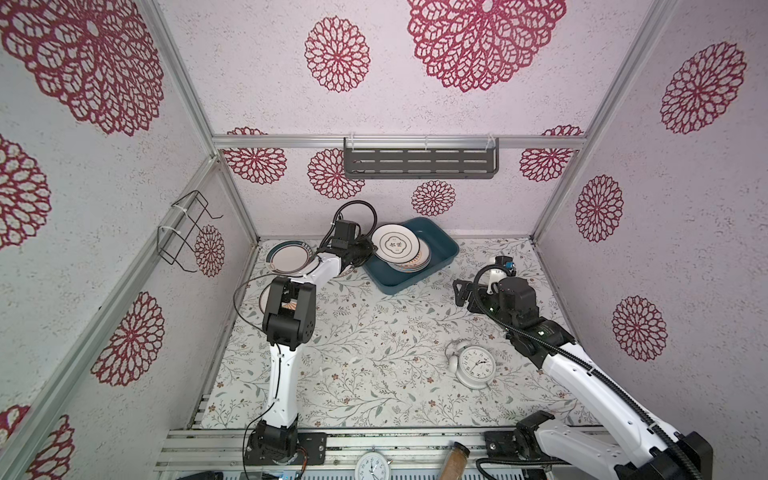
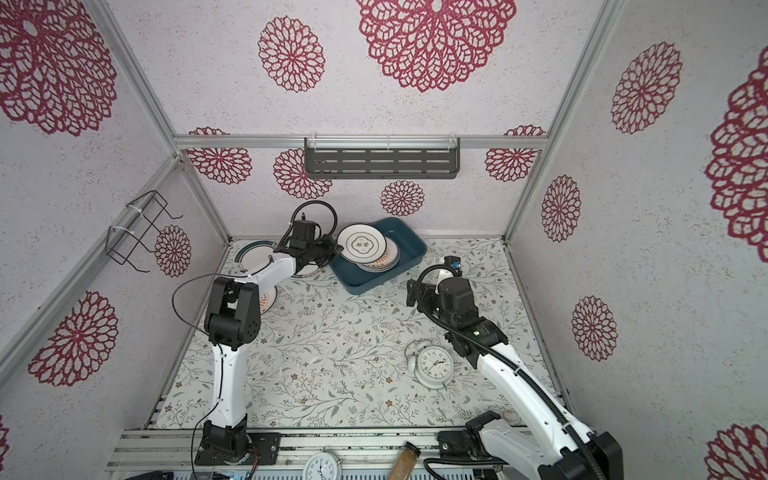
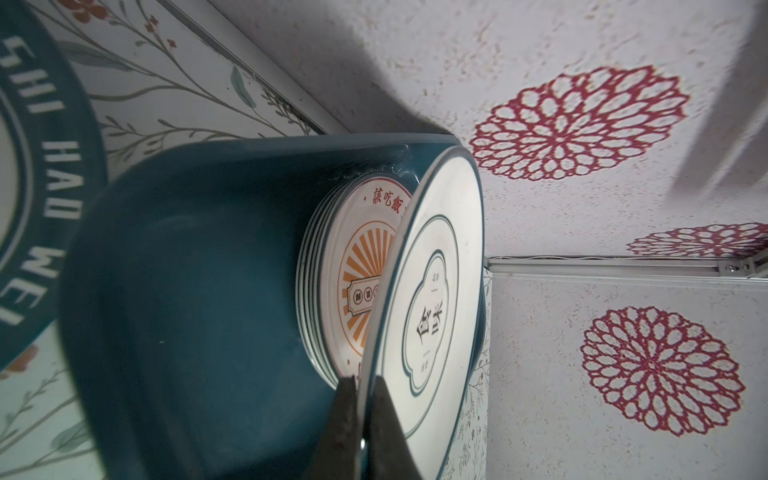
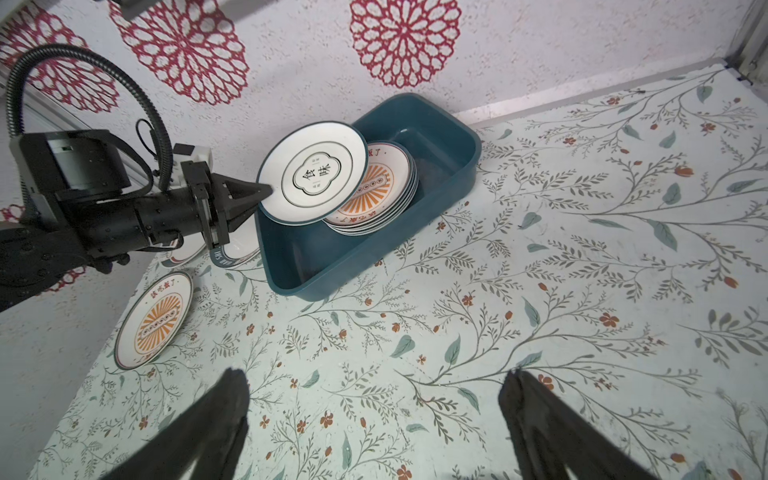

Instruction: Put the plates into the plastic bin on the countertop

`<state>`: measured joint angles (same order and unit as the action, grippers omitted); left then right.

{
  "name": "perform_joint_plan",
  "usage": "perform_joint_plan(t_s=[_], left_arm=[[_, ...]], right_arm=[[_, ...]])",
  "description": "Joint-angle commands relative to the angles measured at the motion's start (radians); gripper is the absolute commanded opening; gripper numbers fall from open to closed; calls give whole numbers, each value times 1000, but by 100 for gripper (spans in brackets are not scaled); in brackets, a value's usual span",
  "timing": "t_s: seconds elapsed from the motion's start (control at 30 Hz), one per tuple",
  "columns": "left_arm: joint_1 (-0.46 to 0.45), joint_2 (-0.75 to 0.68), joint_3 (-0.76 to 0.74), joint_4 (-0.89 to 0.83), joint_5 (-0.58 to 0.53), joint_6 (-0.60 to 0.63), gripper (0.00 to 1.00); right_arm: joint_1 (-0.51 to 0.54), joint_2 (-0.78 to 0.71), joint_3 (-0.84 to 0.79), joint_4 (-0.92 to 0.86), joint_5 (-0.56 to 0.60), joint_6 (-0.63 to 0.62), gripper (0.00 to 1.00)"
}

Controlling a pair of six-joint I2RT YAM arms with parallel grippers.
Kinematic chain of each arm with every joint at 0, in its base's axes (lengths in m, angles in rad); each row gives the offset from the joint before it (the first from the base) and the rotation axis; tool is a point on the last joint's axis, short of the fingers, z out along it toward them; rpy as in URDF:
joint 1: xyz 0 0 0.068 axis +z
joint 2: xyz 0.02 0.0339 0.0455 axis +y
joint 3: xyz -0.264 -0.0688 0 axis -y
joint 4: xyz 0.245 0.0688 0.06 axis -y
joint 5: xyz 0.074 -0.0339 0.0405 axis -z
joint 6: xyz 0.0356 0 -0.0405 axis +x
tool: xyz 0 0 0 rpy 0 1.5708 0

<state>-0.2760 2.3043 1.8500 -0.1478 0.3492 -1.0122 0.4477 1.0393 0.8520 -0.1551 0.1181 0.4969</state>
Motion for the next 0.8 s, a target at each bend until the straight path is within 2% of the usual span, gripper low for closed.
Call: perform_joint_plan(t_s=[0.0,0.27,0.77], left_arm=[[-16,33,75,41,-3,-33,0],[-29,153,188,73,-19,-101,0],[-51,239,245,94,-33,-150,0]], right_arm=[[-26,27,33,30,-17,-16,99],[-96,91,30,97,-117,-6,99],[-152,228,67,165,-201,-7,99]])
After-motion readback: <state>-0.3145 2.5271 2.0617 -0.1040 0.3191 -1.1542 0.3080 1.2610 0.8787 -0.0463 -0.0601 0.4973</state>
